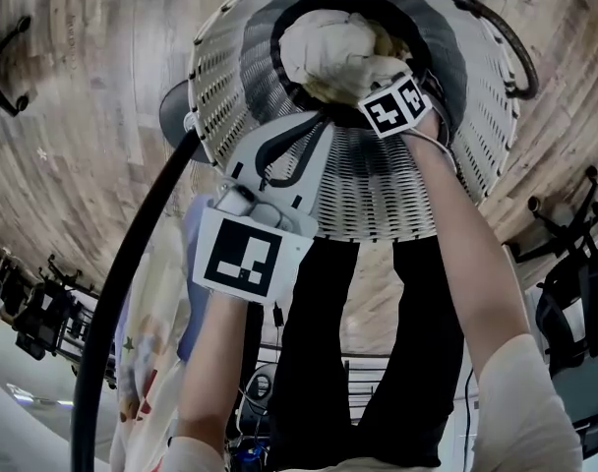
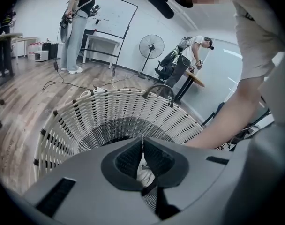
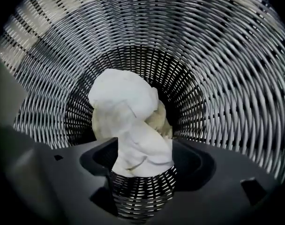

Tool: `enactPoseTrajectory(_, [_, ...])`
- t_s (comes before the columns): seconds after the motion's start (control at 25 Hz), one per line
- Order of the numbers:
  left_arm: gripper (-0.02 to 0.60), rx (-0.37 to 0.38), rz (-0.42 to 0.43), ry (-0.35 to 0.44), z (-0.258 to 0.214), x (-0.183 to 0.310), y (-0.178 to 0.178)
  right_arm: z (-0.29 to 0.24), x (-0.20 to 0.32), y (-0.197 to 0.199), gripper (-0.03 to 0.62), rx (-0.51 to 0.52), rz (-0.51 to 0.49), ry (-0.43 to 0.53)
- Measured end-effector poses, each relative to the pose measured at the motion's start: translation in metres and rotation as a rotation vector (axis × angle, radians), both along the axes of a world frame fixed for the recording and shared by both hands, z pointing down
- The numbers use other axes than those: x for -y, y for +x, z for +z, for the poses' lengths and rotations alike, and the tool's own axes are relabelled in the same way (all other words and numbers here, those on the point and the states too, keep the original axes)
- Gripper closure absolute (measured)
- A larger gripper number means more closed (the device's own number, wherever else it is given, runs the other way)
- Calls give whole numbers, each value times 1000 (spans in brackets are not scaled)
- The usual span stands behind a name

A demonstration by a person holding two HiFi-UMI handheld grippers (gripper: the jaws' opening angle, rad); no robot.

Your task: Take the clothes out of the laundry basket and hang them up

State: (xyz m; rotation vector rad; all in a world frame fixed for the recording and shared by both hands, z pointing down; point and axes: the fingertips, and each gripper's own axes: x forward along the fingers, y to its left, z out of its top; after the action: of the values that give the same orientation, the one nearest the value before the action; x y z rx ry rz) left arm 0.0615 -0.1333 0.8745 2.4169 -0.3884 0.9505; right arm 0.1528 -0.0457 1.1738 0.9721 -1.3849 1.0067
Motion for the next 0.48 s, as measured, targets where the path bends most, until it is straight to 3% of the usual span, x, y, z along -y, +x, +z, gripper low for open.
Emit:
enactPoseTrajectory(0.28, [554,15,-4,-33,11,-2,-4,19,-6,0,237,-19,-40,-47])
enactPoseTrajectory(0.48, [552,25,-10,-37,15,2,-2,24,-6,5,320,-54,-65,-44])
